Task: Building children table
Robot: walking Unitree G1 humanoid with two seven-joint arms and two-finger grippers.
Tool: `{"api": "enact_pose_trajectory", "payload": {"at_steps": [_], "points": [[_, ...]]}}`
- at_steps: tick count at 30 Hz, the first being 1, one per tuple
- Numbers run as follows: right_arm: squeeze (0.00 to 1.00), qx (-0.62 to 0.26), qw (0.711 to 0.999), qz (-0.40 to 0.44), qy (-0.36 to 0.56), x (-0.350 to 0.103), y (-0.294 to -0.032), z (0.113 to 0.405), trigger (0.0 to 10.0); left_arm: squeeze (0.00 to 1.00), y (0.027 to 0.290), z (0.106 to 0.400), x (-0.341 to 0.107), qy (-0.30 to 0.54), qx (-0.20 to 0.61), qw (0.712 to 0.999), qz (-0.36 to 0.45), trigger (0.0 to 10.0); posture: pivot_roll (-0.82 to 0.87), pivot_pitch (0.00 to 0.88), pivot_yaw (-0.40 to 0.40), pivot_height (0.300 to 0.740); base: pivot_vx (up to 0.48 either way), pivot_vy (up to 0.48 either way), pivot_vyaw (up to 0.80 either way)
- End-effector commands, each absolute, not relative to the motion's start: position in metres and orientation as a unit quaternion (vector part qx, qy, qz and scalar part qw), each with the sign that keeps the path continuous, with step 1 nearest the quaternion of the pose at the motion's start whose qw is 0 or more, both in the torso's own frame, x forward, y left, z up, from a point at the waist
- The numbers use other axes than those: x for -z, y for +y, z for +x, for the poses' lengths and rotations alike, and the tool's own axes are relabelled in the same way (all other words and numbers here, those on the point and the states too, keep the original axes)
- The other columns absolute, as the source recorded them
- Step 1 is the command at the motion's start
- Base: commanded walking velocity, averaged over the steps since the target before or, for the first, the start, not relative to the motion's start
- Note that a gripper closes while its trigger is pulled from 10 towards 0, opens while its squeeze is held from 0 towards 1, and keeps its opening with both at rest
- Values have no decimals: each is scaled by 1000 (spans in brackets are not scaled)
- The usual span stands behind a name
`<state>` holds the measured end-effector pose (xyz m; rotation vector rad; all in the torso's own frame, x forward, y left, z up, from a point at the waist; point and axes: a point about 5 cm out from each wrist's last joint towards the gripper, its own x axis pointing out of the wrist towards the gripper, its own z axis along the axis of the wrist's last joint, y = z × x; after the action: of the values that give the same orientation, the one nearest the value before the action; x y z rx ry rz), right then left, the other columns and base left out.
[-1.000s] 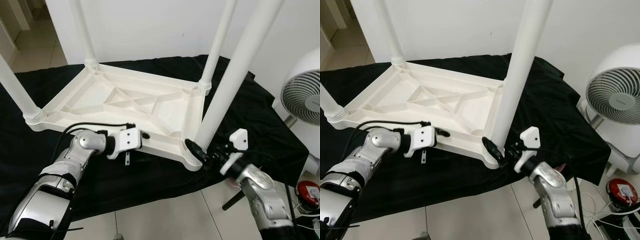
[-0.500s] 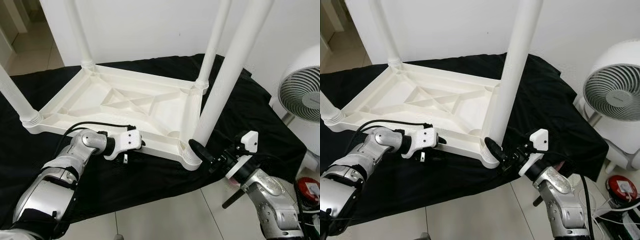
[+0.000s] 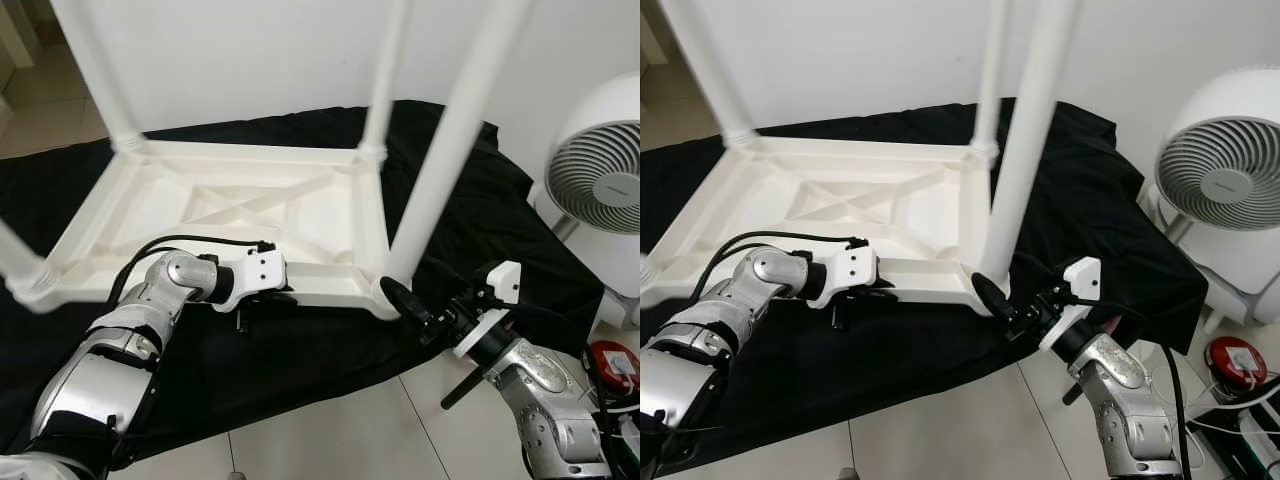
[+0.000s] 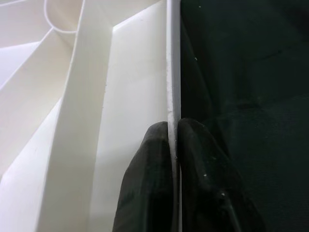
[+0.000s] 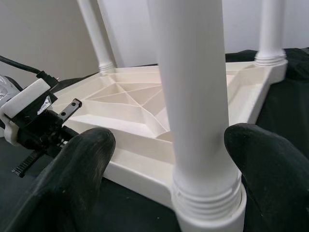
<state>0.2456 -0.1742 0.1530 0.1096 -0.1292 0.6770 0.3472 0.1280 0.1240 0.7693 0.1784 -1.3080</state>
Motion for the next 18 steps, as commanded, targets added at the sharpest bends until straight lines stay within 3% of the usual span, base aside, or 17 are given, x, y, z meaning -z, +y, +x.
{"api": "enact_pose_trajectory", "payload": {"at_steps": [1, 3, 4, 5, 6, 11, 18], "points": [[0, -331, 940, 57, -58, -152, -175, 244, 10000, 0, 139, 357, -125, 38, 468, 819, 329, 0, -69, 34, 40, 740, 0, 0, 0], [0, -330, 941, 57, -57, -151, -175, 245, 10000, 0, 136, 353, -121, 34, 479, 811, 333, 392, -66, 33, 37, 740, 0, 0, 0], [0, -331, 940, 57, -55, -151, -174, 246, 10000, 0, 135, 349, -116, 31, 488, 802, 342, 4471, -63, 32, 31, 740, 0, 0, 0], [0, -331, 940, 57, -55, -151, -174, 246, 10000, 0, 135, 349, -116, 31, 488, 802, 342, 4471, -63, 32, 31, 740, 0, 0, 0], [0, -332, 940, 57, -54, -150, -173, 246, 10000, 0, 134, 345, -112, 27, 496, 794, 350, 10000, -63, 31, 30, 740, 0, 0, 0], [0, -337, 939, 51, -51, -150, -174, 248, 10000, 0, 141, 332, -109, 4, 538, 764, 355, 10000, -59, 26, 27, 740, 0, 0, 0], [0, -338, 938, 47, -53, -151, -174, 250, 10000, 0, 152, 327, -113, 1, 557, 751, 353, 10000, -54, 26, 32, 740, 0, 0, 0]]}}
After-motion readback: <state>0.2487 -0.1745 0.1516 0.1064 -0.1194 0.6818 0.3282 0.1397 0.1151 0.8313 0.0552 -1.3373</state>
